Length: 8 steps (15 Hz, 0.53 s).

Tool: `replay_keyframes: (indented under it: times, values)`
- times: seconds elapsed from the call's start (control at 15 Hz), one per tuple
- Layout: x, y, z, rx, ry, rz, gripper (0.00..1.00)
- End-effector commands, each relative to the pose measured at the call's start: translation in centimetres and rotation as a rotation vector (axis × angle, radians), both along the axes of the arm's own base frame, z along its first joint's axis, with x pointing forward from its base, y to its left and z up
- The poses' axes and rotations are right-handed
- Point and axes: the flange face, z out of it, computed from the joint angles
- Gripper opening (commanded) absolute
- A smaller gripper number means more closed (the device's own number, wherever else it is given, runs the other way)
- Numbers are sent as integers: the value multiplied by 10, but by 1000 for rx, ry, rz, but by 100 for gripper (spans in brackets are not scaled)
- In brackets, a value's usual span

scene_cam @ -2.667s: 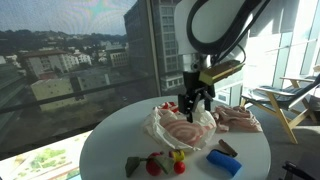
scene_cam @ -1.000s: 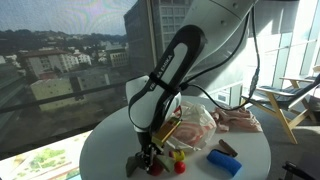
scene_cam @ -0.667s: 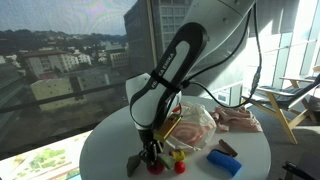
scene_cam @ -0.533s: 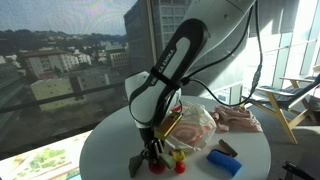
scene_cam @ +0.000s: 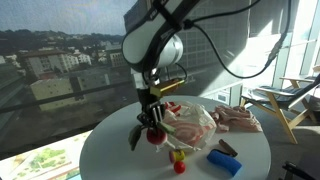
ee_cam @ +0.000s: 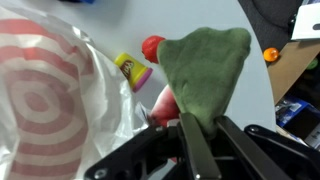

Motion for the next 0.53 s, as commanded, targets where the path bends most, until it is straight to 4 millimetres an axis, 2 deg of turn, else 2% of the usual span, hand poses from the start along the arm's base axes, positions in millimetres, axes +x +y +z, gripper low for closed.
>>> replay_keyframes:
  times: [0.0, 0.13, 0.33, 0.47]
  values:
    - [-21, -47, 56, -88, 67, -65, 4]
    - [-26, -71, 66, -138, 120, -94, 4]
    - [-25, -95, 46, -247, 156, -169, 4]
    - [-20, -103, 18, -314, 171, -205, 4]
